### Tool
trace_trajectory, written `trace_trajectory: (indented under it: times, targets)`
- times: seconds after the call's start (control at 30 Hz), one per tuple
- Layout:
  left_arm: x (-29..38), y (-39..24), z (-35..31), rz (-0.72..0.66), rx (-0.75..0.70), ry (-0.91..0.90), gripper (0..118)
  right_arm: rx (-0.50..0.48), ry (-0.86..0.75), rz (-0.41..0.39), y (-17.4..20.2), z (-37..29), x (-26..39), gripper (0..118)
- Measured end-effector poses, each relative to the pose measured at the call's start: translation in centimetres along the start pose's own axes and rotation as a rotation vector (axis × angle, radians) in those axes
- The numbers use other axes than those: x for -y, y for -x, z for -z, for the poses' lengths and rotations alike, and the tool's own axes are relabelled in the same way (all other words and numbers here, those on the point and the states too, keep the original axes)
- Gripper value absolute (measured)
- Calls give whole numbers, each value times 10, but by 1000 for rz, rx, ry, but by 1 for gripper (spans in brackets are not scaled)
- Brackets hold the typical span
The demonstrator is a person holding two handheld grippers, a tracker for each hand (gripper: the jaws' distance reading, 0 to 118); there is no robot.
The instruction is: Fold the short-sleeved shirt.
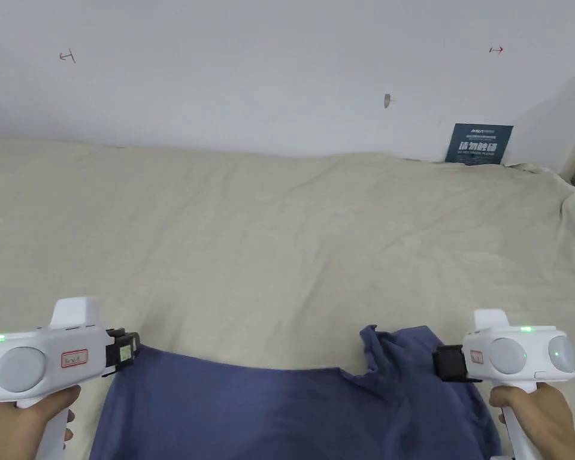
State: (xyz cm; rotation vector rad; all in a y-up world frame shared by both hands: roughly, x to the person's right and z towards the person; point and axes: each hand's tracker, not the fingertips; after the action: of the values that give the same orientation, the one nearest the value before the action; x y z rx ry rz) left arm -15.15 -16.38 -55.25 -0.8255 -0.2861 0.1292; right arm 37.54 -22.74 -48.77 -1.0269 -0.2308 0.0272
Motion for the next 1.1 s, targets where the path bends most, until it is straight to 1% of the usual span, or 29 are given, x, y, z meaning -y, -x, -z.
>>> trace_trajectory:
  times: [0.03, 0.07, 0.1, 0.17, 0.2, 0.3, 0.33, 0.37, 0.47, 0.5, 0.53, 0.6, 0.67, 0.73, 0.83, 0.9, 0.97, 1.1]
  targets:
    - [0, -2, 1, 0, 1, 1, 1, 0, 6, 11, 0, 5, 3, 80]
    - [1, -1, 1, -1, 1, 3, 1, 3, 23, 21, 1, 9, 7, 75]
    - [2, -1, 1, -1, -1, 6, 1, 2, 32, 31, -9, 20, 8, 72]
    - [4, 1, 2, -3, -4, 13, 1, -36, 64, 58, -12, 30, 14, 71]
    - [6, 1, 3, -4, -6, 16, 1, -49, 77, 65, -13, 34, 17, 68]
    - [10, 5, 3, -15, -13, 22, 1, -71, 46, 109, -12, 35, 21, 45]
    - [12, 5, 3, -19, -14, 22, 1, -82, 42, 102, -11, 34, 21, 25]
    - [13, 6, 2, -22, -17, 25, 1, -84, 33, 77, 3, 21, 23, 3]
    - [18, 14, 4, -38, -28, 25, 1, -99, 26, 48, 10, 8, 23, 3]
    - [20, 15, 2, -48, -29, 21, 1, -79, -28, 52, 11, -3, 22, 4]
    - [21, 16, -1, -57, -28, 18, 1, -83, -62, 54, 11, -13, 22, 3]
    - [23, 22, -4, -78, -28, 10, 1, -129, -110, 70, 8, -38, 22, 3]
    - [24, 25, -13, -96, -29, -4, 1, -150, -172, 66, 3, -67, 21, 3]
    - [23, 23, -27, -116, -27, -24, 1, -160, -239, 66, -1, -98, 20, 3]
    - [18, 22, -52, -136, -22, -65, 1, -193, -336, 94, -13, -146, 16, 3]
    - [10, 19, -71, -134, -19, -101, 1, -193, -407, 102, -19, -175, 14, 3]
    - [-2, 14, -91, -126, -12, -150, 1, -191, -470, 104, -24, -204, 11, 3]
    - [-37, 1, -133, -99, 9, -255, 1, -196, -595, 135, -35, -257, -2, 3]
